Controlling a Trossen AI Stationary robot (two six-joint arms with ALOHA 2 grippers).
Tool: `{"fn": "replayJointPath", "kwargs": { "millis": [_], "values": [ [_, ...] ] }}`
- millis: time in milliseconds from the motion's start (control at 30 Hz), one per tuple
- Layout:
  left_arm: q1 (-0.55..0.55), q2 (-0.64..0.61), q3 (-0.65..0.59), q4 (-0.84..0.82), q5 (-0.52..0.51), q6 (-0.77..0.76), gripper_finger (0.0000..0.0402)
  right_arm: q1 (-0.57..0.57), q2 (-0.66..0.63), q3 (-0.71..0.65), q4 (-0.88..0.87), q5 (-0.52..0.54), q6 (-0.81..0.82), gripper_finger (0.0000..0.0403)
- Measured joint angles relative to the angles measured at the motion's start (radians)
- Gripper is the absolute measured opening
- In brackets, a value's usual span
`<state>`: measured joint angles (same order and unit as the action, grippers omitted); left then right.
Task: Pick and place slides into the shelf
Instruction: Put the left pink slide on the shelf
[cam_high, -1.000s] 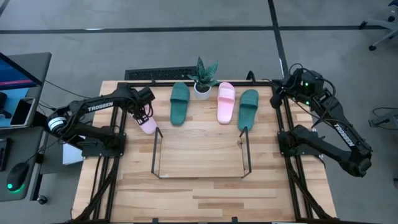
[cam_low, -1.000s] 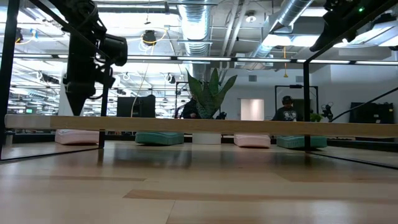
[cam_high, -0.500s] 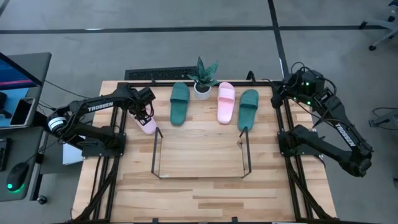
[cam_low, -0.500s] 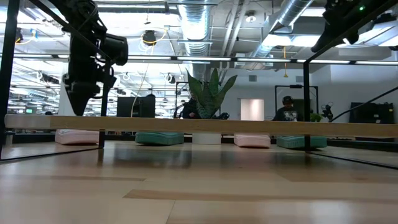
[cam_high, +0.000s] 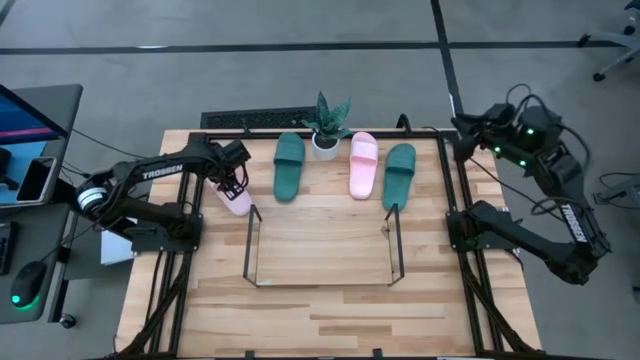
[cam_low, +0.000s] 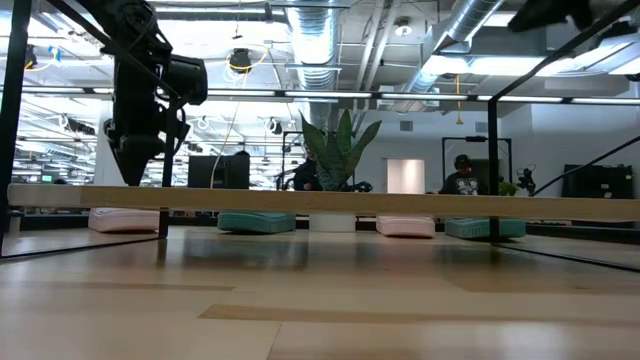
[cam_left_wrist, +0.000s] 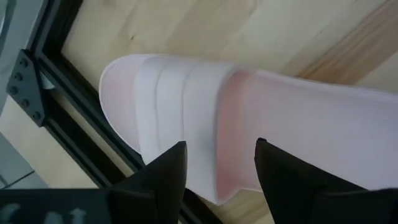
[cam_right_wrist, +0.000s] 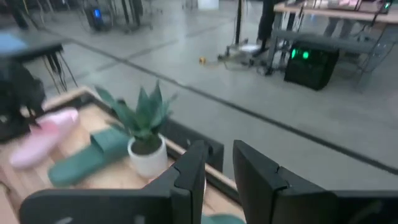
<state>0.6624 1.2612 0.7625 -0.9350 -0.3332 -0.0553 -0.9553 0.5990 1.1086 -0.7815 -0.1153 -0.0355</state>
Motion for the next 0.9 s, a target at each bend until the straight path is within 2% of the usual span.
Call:
{"fn": "replayJointPath", "kwargs": {
  "millis": [167,467,600,733,867,900],
  "values": [
    [0.000,0.048,0.000,0.001,-0.026,0.000,0.0178,0.000,-0.008,0.044,-0.004,-0.001,0.013,0.0075],
    [-0.001,0.216,0.003,-0.001,-0.058,-0.013,0.0178,0.000,-0.033,0.055,-0.020,-0.001,0.035,0.0075],
    [-0.004,0.253,0.013,-0.022,-0.146,-0.057,0.0171,0.000,-0.032,0.055,-0.038,-0.001,0.036,0.0075],
    [-0.010,0.258,0.012,-0.031,-0.235,-0.079,0.0120,0.000,-0.032,0.055,-0.055,-0.001,0.036,0.0075],
    [-0.013,0.258,0.012,-0.030,-0.230,-0.080,0.0028,0.000,-0.032,0.055,-0.057,-0.013,0.036,0.0075],
    [-0.016,0.258,0.012,-0.031,-0.231,-0.080,0.0015,0.000,-0.032,0.055,-0.057,-0.017,0.036,0.0075]
  ]
}}
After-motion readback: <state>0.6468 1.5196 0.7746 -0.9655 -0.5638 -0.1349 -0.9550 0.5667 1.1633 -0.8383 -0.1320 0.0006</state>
